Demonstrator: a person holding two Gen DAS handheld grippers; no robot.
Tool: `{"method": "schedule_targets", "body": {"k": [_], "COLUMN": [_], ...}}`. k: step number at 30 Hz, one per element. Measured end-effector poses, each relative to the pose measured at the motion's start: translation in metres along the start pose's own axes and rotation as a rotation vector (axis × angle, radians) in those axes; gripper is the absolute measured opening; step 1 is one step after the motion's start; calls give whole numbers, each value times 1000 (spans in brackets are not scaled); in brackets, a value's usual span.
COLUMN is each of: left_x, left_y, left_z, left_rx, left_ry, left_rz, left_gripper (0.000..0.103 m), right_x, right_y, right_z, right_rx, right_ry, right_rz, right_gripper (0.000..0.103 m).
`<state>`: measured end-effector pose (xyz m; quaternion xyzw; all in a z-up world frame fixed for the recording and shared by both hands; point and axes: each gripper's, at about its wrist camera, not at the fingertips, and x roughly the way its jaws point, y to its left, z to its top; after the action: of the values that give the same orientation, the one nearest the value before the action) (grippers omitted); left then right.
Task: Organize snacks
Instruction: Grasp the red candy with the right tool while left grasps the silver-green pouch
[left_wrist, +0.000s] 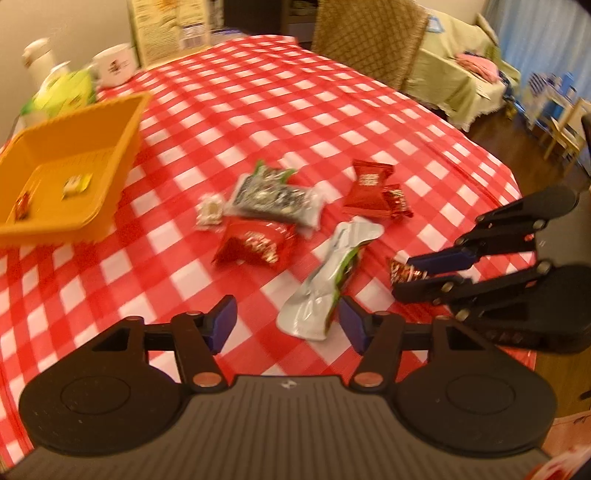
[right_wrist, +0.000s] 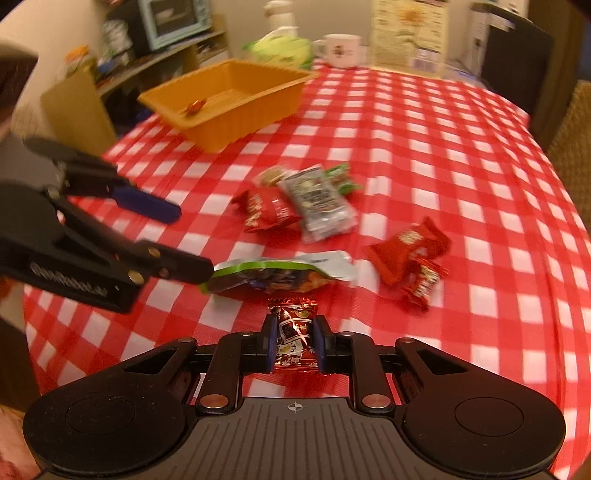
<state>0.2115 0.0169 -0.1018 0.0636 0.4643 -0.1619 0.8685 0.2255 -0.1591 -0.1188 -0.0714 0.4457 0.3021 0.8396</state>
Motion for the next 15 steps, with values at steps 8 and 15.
{"method": "schedule_targets", "body": {"k": [8,15], "left_x": [26,46], "left_y": [-28,-41], "left_z": [13,21], "left_rx": [176,263], "left_ry": [6,17], "left_rz": [-22,-18], "left_gripper": [49,41], "right_x": [-29,-45], "right_y": [-35,-48], "right_z": [-7,-19], "right_rx": [161,225], "right_ry": [-42,-54], "right_rz": [-60,-100], "right_gripper": [21,21]}}
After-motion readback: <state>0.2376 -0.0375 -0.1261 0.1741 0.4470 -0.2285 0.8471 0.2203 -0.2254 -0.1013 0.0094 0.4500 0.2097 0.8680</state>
